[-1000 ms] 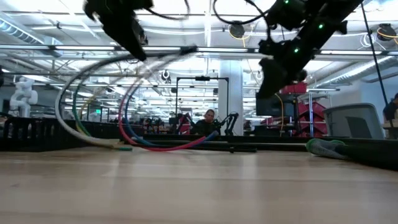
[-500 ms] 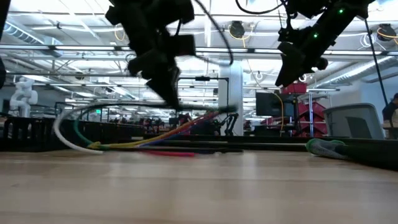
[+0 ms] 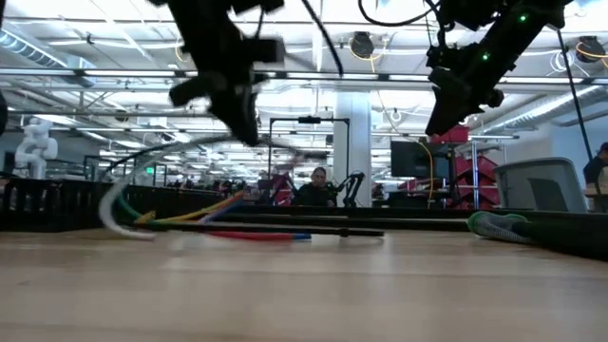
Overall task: Ziptie cables
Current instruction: Wrap the cable wires with the black ziptie
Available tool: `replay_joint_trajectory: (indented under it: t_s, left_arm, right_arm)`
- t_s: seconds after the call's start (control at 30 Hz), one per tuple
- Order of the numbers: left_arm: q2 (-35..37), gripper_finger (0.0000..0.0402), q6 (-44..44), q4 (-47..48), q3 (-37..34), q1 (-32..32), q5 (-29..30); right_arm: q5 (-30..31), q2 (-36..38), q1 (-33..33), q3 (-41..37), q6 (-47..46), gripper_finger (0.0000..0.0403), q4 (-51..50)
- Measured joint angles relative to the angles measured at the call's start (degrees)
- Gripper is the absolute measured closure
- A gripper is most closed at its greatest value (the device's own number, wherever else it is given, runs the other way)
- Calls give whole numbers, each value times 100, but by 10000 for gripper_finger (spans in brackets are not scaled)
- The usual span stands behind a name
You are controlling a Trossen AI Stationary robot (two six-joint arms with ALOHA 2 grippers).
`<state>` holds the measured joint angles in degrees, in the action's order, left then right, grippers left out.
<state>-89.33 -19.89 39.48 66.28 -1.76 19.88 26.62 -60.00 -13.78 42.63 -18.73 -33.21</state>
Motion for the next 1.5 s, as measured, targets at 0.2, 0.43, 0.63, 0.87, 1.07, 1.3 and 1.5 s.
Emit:
replay_joint_trajectory:
  t_s: [0.2,0.43,0.63,0.87,1.07,1.3,1.5]
  left_arm:
    - [1045,398,-1178,191,420,349,668]
    - [2180,398,-2010,476,1191,679,1940]
    - [2683,398,-1806,482,1878,789,2292]
    - [2907,398,-1507,556,2053,715,2963]
    - [3102,398,-21,1783,2061,712,2819]
    - [3005,398,756,2499,2057,569,2664]
    - [3020,398,760,2521,2057,498,2623]
  right_arm:
    - [-1606,1,46,0,286,200,-101]
    - [-2395,-134,767,0,433,200,-355]
    - [-2370,-666,1374,0,308,200,519]
    - [-2359,-1919,1558,1,-136,200,2698]
    - [-2323,-3531,1485,834,-6,208,3158]
    - [-2372,-4741,1646,2136,634,238,3000]
    - [-2372,-5327,1775,2546,771,253,2722]
